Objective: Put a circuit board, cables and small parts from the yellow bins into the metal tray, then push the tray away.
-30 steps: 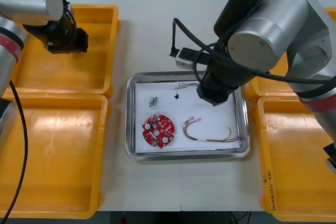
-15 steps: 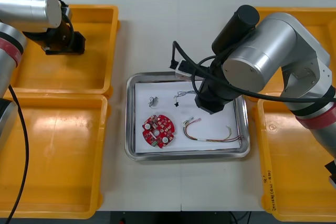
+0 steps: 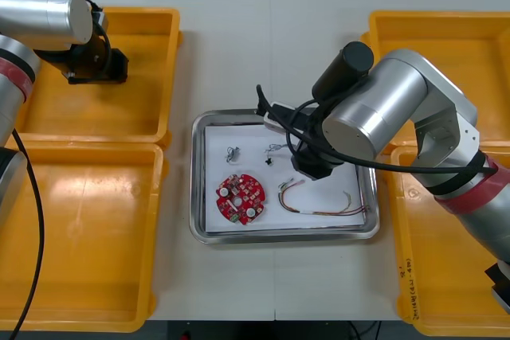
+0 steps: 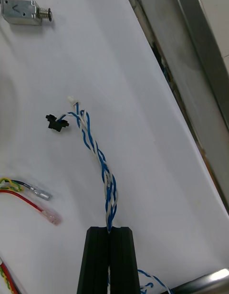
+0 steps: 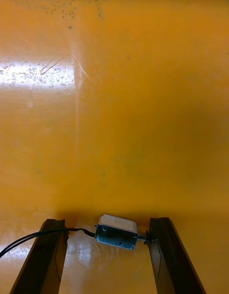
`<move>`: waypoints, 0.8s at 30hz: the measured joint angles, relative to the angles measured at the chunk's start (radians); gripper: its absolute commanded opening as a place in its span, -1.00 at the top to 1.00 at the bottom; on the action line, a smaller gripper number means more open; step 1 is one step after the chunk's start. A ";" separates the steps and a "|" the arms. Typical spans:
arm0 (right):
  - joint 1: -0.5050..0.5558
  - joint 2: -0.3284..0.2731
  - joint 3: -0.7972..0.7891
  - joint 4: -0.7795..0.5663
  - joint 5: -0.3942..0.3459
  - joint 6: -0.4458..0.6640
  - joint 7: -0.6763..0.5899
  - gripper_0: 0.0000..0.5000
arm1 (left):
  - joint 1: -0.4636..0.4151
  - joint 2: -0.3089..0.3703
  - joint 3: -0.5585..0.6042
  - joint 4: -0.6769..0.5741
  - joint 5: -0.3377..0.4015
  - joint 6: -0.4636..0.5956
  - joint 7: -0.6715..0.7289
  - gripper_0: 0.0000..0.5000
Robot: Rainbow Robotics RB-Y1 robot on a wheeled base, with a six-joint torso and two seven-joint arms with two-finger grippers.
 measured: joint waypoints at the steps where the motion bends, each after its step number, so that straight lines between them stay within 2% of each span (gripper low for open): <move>1: 0.002 0.000 0.004 0.007 0.001 -0.010 0.000 1.00 | -0.001 0.000 0.000 0.000 0.001 0.000 0.000 -1.00; 7: 0.024 0.000 0.027 0.028 0.046 -0.075 0.000 1.00 | -0.002 0.000 0.000 0.002 0.008 0.000 0.000 -1.00; 13: 0.044 0.000 0.029 0.028 0.055 -0.102 0.000 1.00 | -0.002 0.000 0.000 0.002 0.010 0.000 0.000 -1.00; 14: 0.046 0.000 0.029 0.028 0.056 -0.102 0.000 0.92 | -0.002 0.000 0.000 0.002 0.011 0.000 0.000 -1.00; 16: 0.049 0.000 0.029 0.028 0.058 -0.102 0.000 0.14 | -0.002 0.000 0.000 0.002 0.016 0.000 0.000 -1.00; 19: 0.050 0.000 0.029 0.028 0.062 -0.103 0.000 -0.54 | -0.002 0.000 0.000 0.002 0.018 0.000 0.000 -1.00; 20: 0.050 0.000 0.029 0.028 0.062 -0.103 0.000 -0.65 | -0.002 0.000 0.000 0.003 0.019 0.000 0.000 -0.82; 21: 0.050 0.000 0.029 0.028 0.062 -0.103 0.000 -0.86 | -0.002 0.000 0.000 0.003 0.019 0.000 0.000 0.01; 22: 0.050 0.000 0.029 0.028 0.063 -0.103 0.000 -1.00 | -0.002 0.000 0.000 0.003 0.020 0.000 0.000 0.99; 24: 0.050 0.000 0.029 0.028 0.067 -0.103 0.000 -1.00 | -0.002 0.000 0.000 0.003 0.020 0.000 0.000 1.00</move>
